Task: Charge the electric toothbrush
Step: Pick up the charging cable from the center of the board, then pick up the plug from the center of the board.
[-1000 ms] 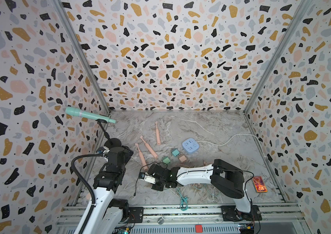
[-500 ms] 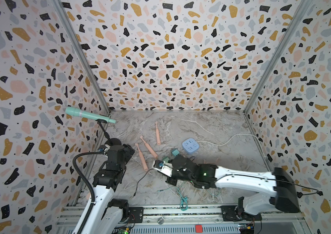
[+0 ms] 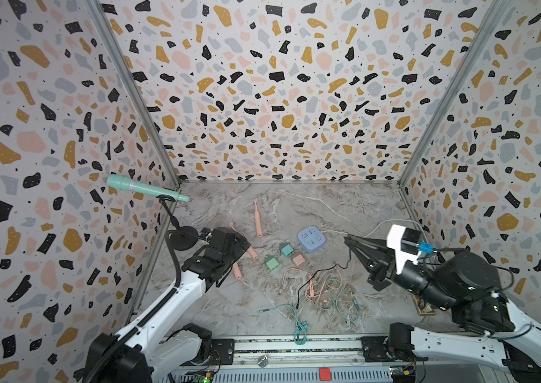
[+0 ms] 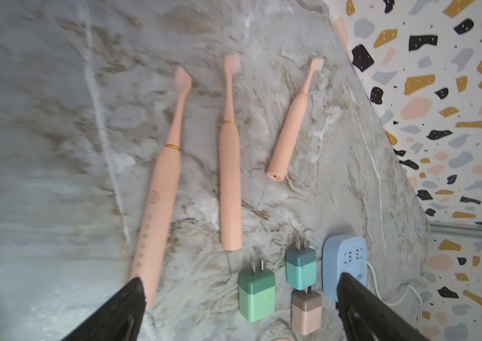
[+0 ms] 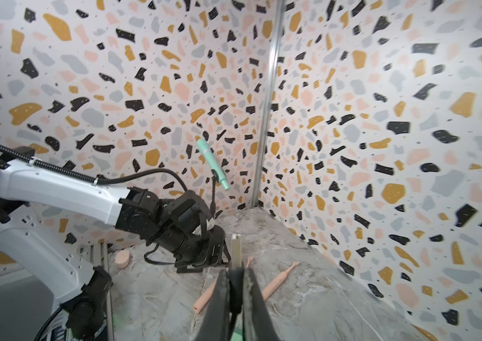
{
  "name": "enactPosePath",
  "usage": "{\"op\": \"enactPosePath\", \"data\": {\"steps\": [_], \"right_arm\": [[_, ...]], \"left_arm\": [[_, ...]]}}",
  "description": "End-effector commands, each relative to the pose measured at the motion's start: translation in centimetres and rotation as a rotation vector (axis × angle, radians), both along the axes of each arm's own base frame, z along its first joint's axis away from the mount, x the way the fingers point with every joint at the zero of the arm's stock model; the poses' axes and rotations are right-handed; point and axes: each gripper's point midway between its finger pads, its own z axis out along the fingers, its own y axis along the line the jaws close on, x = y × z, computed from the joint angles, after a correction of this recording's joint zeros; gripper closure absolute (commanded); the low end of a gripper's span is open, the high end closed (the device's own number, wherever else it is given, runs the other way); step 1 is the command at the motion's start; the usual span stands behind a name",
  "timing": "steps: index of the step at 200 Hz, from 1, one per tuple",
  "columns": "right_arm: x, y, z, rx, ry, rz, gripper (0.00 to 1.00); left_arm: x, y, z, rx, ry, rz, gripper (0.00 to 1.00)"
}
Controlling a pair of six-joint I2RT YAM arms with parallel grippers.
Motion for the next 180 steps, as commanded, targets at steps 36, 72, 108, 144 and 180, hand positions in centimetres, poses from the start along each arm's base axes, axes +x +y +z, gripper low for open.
{"op": "enactPosePath", "data": {"steps": [36,72,108,144,180], "right_arm": [[2.4,0.9,-6.2,-0.111,0.091,-0.122,1.00],[2.7,0.7,-7.7,-0.113,0.095,-0.142,1.00],[3.1,1.3,-10.5,-0.191,0.126,-0.154,1.00],[3.4,1.5,-11.7,-0.234,0.139,-0.167,1.00],[3.5,2.1,-13.1,-0.286,0.151,-0.166,1.00]], "left_arm": [[3.3,-6.1,-2.1,0.058,0.039,-0.029,0.05],[3.8,-8.8,-5.5,0.087,0.128,-0.080,0.13],[3.3,-8.9,-7.8,0.181,0.206,-0.098,0.16],[2.3,-8.5,-9.0,0.235,0.306,-0.111,0.16],[2.3,-9.4,-9.9,0.277,0.398,-0.174,0.18]]}}
